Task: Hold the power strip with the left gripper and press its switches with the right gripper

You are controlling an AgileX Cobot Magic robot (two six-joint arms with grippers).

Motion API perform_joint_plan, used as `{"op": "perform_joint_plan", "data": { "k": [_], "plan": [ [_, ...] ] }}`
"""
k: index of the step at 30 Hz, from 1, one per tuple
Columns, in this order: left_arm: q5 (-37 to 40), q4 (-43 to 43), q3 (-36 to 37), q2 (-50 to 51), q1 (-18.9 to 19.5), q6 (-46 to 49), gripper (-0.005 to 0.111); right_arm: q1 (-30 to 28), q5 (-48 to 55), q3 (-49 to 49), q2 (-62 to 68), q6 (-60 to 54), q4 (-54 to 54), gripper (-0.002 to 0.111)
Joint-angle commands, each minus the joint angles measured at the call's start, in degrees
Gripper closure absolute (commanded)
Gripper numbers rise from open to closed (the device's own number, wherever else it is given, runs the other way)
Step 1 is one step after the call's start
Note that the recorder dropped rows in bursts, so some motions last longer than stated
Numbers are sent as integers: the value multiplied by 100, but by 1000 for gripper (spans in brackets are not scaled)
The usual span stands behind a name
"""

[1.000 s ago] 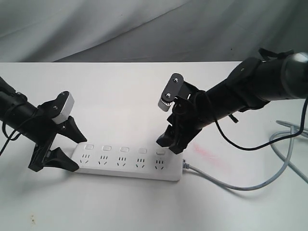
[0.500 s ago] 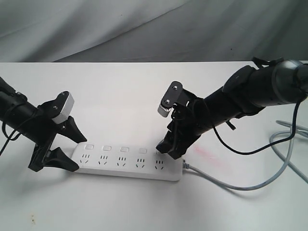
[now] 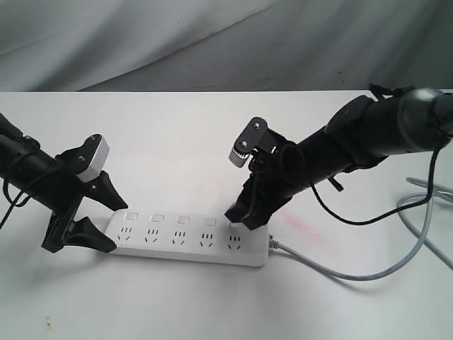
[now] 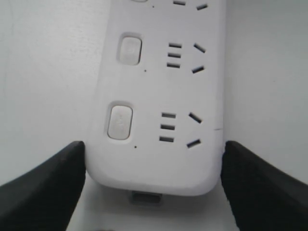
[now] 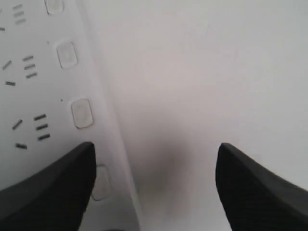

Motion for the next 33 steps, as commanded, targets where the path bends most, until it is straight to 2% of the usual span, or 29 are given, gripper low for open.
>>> {"op": "perform_joint_plan", "data": {
  "k": [1,5,8,10,12,13,14,17,21,33],
  "plan": [
    [-65,-9,-33,-16,-15,23,107,-26,-398,-325,-1360,603,87,43],
    [-65,-9,-33,-16,-15,23,107,-30,-1889,-353,-2899,1157,-188,43],
    [-65,-9,-33,-16,-15,23,107,-85,-1961,-353,-3607,1354,-188,47],
    [-65,-9,-33,-16,-15,23,107,-200,-1535,-353,-3900,1665,-176,60],
    [-65,-9,-33,-16,-15,23,107,-414,-725,-353,-4232,2508,-176,83],
    [-65,-9,-33,-16,-15,23,107,-486,-336,-353,-4386,3000,-176,90],
    [-65,-9,-33,-16,-15,23,107,-484,-31,-353,-4522,3584,-153,95],
    [-65,-9,-33,-16,-15,23,107,-484,397,-353,-4766,3795,-153,103],
    [-65,-9,-33,-16,-15,23,107,-484,460,-353,-4921,3795,-152,107],
    [-65,-9,-33,-16,-15,23,107,-484,437,-353,-4919,3806,-152,107]
  ]
}}
